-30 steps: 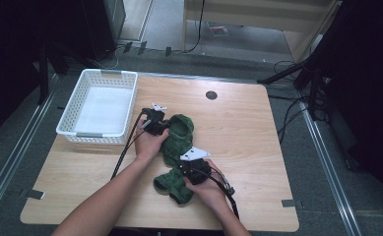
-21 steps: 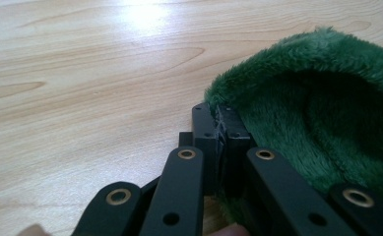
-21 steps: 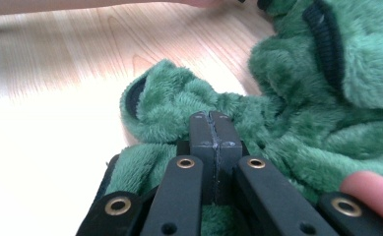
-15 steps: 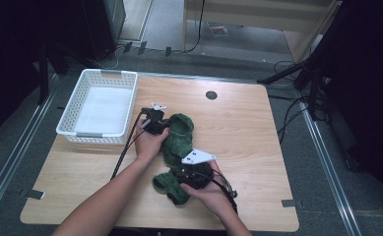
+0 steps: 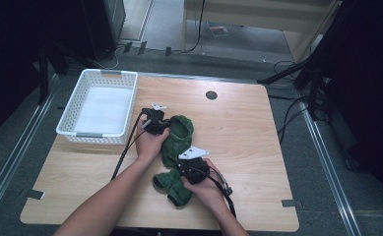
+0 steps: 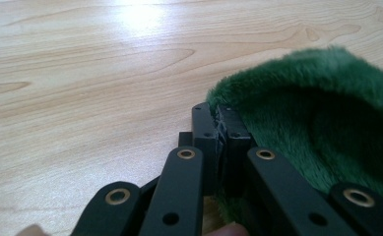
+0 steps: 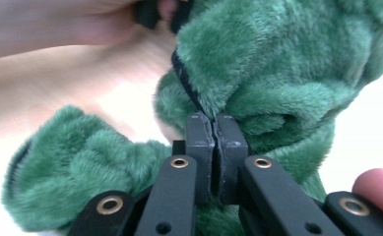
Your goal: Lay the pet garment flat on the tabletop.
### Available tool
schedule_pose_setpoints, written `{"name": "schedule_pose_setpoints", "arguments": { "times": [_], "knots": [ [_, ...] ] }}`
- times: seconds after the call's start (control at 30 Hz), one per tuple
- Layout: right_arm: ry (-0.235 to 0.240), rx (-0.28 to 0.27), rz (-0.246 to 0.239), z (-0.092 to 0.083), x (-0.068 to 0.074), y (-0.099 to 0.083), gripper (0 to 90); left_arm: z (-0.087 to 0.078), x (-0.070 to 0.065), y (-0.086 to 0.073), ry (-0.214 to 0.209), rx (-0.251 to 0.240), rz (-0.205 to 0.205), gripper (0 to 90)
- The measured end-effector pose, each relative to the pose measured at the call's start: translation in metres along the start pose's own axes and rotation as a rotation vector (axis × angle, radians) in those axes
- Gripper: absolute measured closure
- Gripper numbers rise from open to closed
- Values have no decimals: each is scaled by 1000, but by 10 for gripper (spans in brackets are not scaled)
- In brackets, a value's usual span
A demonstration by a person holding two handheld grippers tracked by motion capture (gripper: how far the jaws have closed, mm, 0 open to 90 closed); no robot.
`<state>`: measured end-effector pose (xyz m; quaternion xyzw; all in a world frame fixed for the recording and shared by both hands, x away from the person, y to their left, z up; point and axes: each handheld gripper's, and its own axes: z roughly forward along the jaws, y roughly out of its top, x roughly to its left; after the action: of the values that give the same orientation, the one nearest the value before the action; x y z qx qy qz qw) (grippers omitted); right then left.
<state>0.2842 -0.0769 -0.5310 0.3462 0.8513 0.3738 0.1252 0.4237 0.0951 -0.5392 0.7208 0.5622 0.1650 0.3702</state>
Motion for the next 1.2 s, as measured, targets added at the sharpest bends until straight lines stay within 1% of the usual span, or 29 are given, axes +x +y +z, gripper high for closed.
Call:
{"name": "schedule_pose_setpoints", "arguments": {
  "times": [0.03,0.07,0.13,0.2,0.23,0.27,0.33,0.37,0.4,0.43,0.47,0.5,0.57,0.6,0.67,0.7,0.73,0.77,0.8,0.83,0.87,0.9,0.93,0.97,1.0,1.03,1.07,1.13,1.2],
  "knots": [
    [18,-4,-6,-5,1,0,881,-1,0,0,0,0,1,888],
    [46,-12,-15,-11,1,-1,883,-1,1,1,7,-2,5,888],
    [91,-34,-40,-27,3,-2,888,-3,2,2,11,-9,2,890],
    [146,-37,-34,-39,2,-4,890,-3,3,2,20,-7,9,892],
    [161,-43,-29,-43,2,-5,890,-2,3,2,18,-9,5,893],
    [171,-35,-29,-44,1,-7,890,-1,2,1,13,-4,3,892],
    [160,18,-59,-41,0,-12,880,0,0,0,-5,3,7,888],
    [158,51,-62,-38,-1,-14,844,0,-2,-1,-26,3,11,875],
    [163,46,-62,-37,-4,-16,744,-1,-3,-1,-40,-4,10,822],
    [175,36,-47,-38,-7,-15,644,-3,-4,-1,-49,-14,12,769],
    [192,15,-14,-40,-12,-14,534,-5,-4,-1,-61,-29,10,695],
    [201,-10,28,-46,-18,-12,508,-8,-3,0,-84,-36,9,633],
    [215,-93,83,-60,-30,-7,495,-14,-1,1,-130,-41,8,537],
    [212,-133,111,-66,-36,-5,490,-18,0,1,-138,-45,18,509],
    [163,-193,162,-75,-46,1,488,-25,2,0,-144,-60,21,488],
    [146,-208,186,-76,-48,5,468,-27,3,-1,-151,-63,19,482],
    [144,-220,188,-75,-48,8,448,-29,4,-1,-154,-61,6,481],
    [147,-216,180,-72,-46,11,433,-30,4,-1,-163,-60,-6,482],
    [157,-197,151,-65,-41,14,413,-30,4,-1,-167,-56,-16,482],
    [154,-169,103,-56,-31,17,403,-30,3,-2,-165,-56,-14,482],
    [138,-146,75,-50,-25,18,405,-30,3,-2,-164,-53,-12,484],
    [100,-116,37,-41,-18,19,442,-30,1,-3,-167,-54,-14,486],
    [45,-91,8,-34,-13,19,539,-30,0,-4,-167,-51,-6,487],
    [-12,-72,-10,-28,-11,19,673,-30,-1,-4,-167,-48,-5,488],
    [-26,-70,-12,-27,-12,18,742,-30,-1,-5,-167,-46,-3,488],
    [-38,-73,-2,-28,-14,17,803,-30,-2,-6,-165,-38,8,492],
    [-49,-75,3,-30,-19,16,818,-29,-3,-8,-158,-34,16,495],
    [-74,-59,18,-35,-32,11,830,-29,-4,-11,-145,-21,45,500],
    [-71,-26,33,-38,-45,4,829,-28,-6,-13,-127,-18,70,505]
  ]
}}
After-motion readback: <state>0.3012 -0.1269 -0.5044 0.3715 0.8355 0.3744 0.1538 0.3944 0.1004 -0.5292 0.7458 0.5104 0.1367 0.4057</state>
